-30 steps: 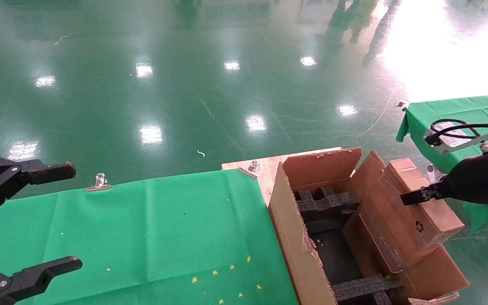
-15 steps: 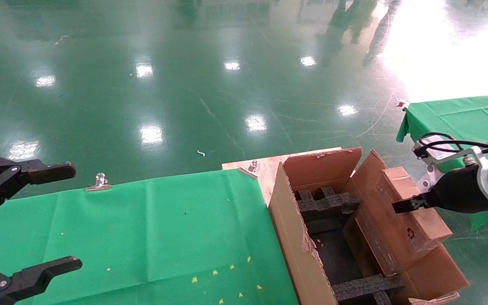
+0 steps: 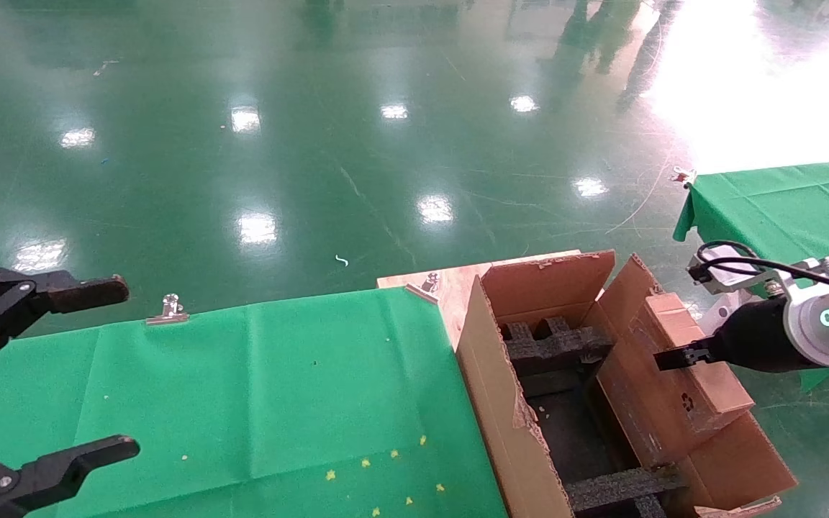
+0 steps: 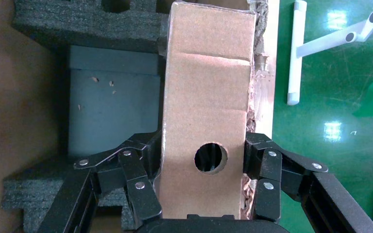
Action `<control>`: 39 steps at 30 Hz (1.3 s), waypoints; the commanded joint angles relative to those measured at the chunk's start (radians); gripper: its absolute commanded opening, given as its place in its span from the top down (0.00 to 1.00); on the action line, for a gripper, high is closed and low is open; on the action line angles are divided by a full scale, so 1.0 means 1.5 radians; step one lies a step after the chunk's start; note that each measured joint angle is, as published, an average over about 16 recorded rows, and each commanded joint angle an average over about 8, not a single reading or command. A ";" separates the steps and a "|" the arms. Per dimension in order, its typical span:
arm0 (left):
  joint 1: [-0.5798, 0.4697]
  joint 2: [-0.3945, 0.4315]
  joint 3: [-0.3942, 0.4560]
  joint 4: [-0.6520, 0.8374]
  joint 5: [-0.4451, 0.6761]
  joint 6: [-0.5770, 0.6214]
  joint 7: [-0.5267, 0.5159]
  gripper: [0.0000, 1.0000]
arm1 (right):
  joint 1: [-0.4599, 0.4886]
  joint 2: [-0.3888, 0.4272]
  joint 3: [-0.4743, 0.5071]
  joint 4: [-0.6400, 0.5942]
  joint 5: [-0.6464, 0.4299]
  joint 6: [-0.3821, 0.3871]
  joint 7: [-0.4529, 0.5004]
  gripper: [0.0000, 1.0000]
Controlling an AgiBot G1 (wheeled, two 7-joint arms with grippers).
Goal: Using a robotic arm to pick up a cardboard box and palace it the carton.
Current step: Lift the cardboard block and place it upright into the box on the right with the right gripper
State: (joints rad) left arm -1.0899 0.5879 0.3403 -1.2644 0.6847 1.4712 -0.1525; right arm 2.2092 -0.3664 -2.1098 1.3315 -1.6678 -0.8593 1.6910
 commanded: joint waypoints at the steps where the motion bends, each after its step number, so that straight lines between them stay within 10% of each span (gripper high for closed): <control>1: 0.000 0.000 0.000 0.000 0.000 0.000 0.000 0.00 | -0.007 -0.003 -0.003 -0.001 -0.003 0.007 0.007 1.00; 39: 0.000 0.000 0.000 0.000 0.000 0.000 0.000 0.00 | -0.202 -0.107 -0.036 -0.137 0.042 0.147 0.010 1.00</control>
State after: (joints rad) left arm -1.0900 0.5877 0.3409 -1.2644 0.6843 1.4710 -0.1522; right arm 1.9065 -0.5269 -2.1633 1.1270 -1.6038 -0.6400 1.7045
